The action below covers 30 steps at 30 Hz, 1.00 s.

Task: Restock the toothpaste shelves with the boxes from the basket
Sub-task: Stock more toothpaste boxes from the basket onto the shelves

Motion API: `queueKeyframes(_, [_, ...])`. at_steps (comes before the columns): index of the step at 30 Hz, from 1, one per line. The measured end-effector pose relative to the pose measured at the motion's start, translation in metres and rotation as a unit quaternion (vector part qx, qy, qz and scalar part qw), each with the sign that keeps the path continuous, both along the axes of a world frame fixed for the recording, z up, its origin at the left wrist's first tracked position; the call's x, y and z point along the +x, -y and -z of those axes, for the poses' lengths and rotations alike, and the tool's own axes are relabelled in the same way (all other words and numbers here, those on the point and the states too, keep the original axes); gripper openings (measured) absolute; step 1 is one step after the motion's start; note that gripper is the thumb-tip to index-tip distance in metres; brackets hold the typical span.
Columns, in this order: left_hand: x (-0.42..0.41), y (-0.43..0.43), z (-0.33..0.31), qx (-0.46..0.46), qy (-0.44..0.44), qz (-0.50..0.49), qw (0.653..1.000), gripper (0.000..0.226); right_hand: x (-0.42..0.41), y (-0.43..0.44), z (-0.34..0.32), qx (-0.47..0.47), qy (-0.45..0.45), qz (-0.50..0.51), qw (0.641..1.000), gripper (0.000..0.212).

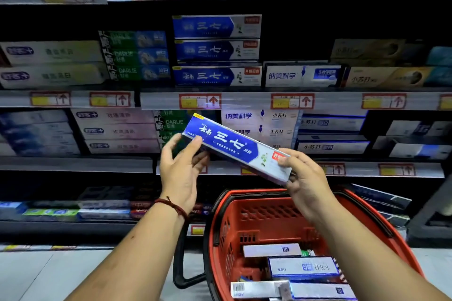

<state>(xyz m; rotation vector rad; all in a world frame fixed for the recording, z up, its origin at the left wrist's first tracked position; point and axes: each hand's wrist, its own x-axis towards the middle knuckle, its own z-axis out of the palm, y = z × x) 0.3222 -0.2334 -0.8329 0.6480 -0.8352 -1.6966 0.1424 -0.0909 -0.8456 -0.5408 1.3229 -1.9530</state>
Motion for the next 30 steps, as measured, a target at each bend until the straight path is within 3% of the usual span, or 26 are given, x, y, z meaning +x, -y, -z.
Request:
queueKeyframes(6, [0.003,-0.004,0.004,-0.015,0.051,-0.019,0.998,0.035,0.01,0.004,0.006,-0.045,0.147,0.084,0.984,0.048])
queueKeyframes(9, [0.004,-0.005,0.002,-0.009,0.053,-0.036,0.998,0.033,0.013,0.004,0.004,-0.038,0.172,0.102,0.979,0.031])
queueKeyframes(11, [0.005,-0.006,0.003,-0.007,0.062,-0.038,0.997,0.031,0.02,0.003,0.003,-0.025,0.121,0.123,0.985,0.014])
queueKeyframes(13, [0.005,-0.008,0.002,-0.015,0.073,-0.034,0.997,0.029,0.024,0.002,0.003,-0.013,0.051,0.142,0.988,0.011])
queueKeyframes(18, [0.007,-0.006,-0.002,-0.08,0.133,-0.052,0.987,0.027,0.024,-0.005,-0.013,0.018,-0.086,0.132,0.987,0.032])
queueKeyframes(23, [0.017,0.009,-0.016,-0.155,0.256,-0.128,0.945,0.018,0.014,-0.004,-0.037,0.016,-0.177,0.111,0.978,0.043])
queueKeyframes(30, [0.019,0.041,-0.082,-0.235,0.274,-0.126,0.924,0.028,0.003,0.025,-0.1,0.015,-0.283,0.122,0.951,0.045])
